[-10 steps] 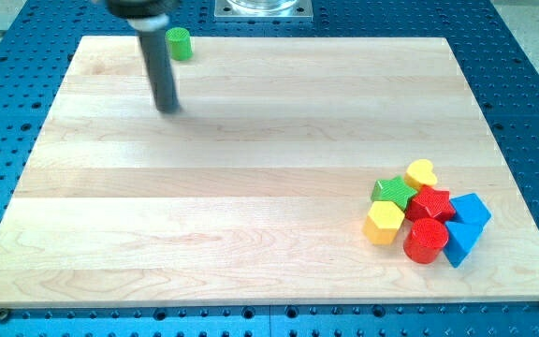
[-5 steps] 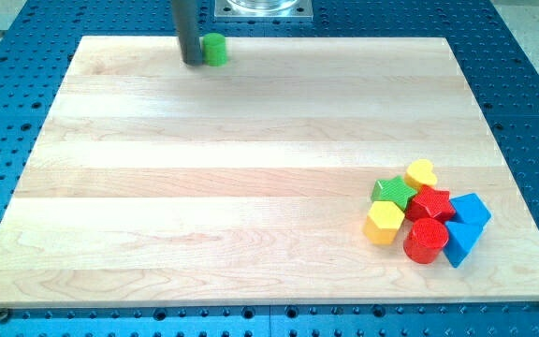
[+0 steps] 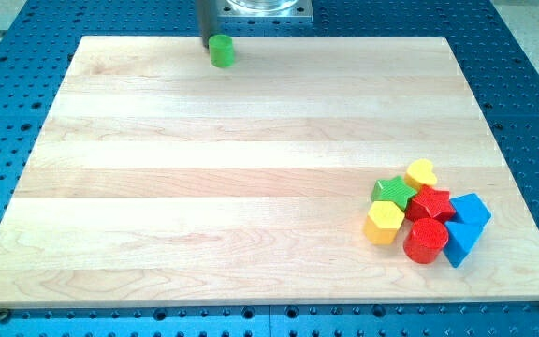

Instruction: Push the green circle to the left of the heart

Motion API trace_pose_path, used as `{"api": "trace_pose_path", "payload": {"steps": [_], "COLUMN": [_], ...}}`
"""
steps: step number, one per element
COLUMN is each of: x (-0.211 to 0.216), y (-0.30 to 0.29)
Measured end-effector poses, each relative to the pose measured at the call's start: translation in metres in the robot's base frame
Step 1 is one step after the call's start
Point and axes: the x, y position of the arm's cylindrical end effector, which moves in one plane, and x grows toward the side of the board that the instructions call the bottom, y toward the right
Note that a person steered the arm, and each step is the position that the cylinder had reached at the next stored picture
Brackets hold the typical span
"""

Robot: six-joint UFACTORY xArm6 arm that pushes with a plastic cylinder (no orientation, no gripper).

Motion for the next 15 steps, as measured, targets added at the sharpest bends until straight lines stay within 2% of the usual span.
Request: {"api": "trace_pose_path", "payload": {"steps": [1, 2, 3, 4, 5, 6, 7, 8, 9, 10, 11, 13, 15], "x": [0.063, 0.08, 0.028, 0.034, 0.104, 0.154, 0.129, 0.187, 0.234, 0.21, 0.183, 0.183, 0.234], "y": [0.063, 0.081, 0.048, 0.0, 0.053, 0.113, 0.086, 0.081, 0.151, 0.14, 0.153, 0.213, 0.22]}}
